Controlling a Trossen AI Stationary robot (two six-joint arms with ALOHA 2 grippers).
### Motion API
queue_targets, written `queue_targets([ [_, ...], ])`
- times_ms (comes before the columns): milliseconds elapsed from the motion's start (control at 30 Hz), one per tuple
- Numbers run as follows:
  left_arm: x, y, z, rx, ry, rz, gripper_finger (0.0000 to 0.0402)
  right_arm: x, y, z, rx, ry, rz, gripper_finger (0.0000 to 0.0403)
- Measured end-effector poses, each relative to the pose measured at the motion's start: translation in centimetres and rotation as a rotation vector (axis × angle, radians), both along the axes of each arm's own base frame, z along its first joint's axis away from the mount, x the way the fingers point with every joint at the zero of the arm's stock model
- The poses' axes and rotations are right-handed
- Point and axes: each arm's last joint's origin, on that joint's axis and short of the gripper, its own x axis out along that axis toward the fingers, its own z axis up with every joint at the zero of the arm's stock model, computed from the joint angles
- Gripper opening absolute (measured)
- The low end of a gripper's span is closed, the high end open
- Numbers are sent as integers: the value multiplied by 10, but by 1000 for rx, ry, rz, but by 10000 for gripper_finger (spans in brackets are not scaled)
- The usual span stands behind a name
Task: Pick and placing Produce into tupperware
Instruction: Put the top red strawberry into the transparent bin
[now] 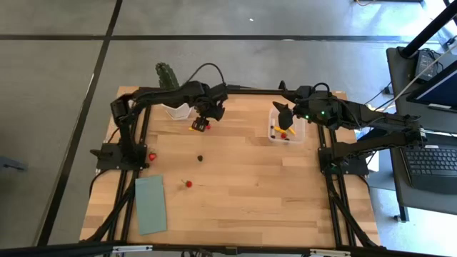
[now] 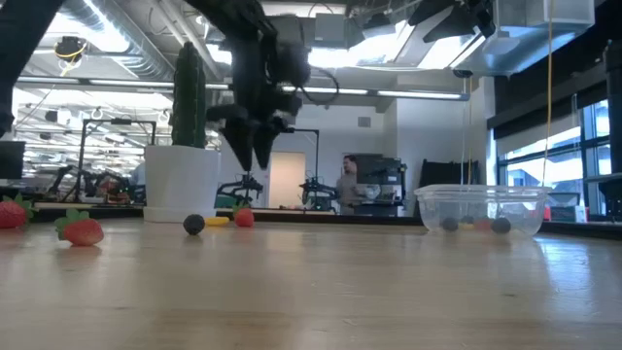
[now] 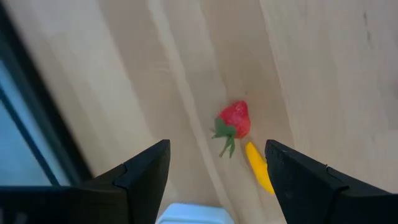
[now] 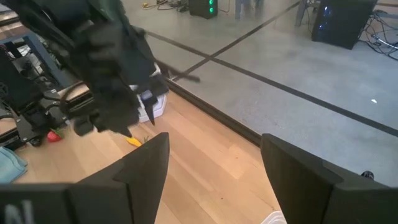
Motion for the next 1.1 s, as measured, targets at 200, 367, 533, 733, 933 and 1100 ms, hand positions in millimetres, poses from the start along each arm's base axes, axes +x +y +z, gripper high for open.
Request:
queue_targets([
  [200, 8, 5, -26, -10, 74, -23, 254, 0, 0, 0, 0, 3, 0, 255],
  [367, 13, 7, -41, -27, 109, -34, 254, 0, 0, -1, 0, 9, 0, 255],
  [533, 17, 3, -54, -44, 143, -64, 254, 0, 0, -1, -2, 13, 2, 255],
  [733, 24, -3, -67, -46, 184, -99, 254, 0, 0, -1, -4, 15, 3, 255],
  [933, 24, -3, -78, -24, 240, -110, 254, 0, 0, -1, -7, 19, 4, 255],
  [1100, 26, -2, -84, -27, 244, -108, 254, 0, 0, -1, -10, 24, 4, 255],
])
